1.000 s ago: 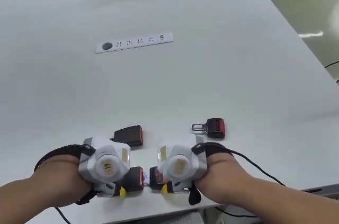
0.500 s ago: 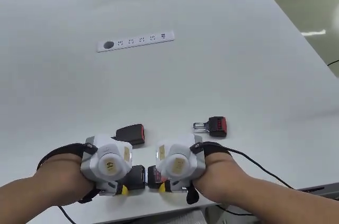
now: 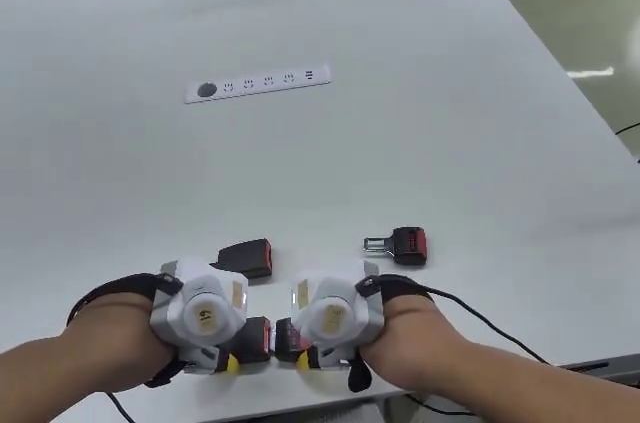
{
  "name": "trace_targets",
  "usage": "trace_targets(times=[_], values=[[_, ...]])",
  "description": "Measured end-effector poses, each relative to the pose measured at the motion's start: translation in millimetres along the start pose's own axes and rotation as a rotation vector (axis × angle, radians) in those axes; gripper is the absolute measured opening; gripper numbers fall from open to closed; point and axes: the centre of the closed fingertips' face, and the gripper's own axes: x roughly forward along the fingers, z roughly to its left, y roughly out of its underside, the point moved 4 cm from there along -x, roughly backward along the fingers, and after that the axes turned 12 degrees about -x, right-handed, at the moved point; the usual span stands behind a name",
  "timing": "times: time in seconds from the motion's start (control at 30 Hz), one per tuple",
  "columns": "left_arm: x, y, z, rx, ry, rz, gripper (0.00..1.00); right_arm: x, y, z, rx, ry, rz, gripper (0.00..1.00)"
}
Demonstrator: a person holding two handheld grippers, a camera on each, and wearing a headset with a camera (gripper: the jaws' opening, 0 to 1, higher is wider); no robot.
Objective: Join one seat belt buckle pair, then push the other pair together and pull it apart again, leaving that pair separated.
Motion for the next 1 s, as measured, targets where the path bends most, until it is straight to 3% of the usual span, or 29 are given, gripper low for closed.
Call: trace_targets(times=[0.17, 1.0], values=[[0.7, 1.0, 0.5, -0.004, 0.005, -0.019, 0.32, -2.2, 3.8, -0.3, 0.032, 0.000, -0.058, 0.30], [1.8, 0.8, 0.1, -0.005, 0.012, -0.014, 0.33, -2.5, 2.1, 0.6, 0.046, -0.009, -0.084, 0.31]])
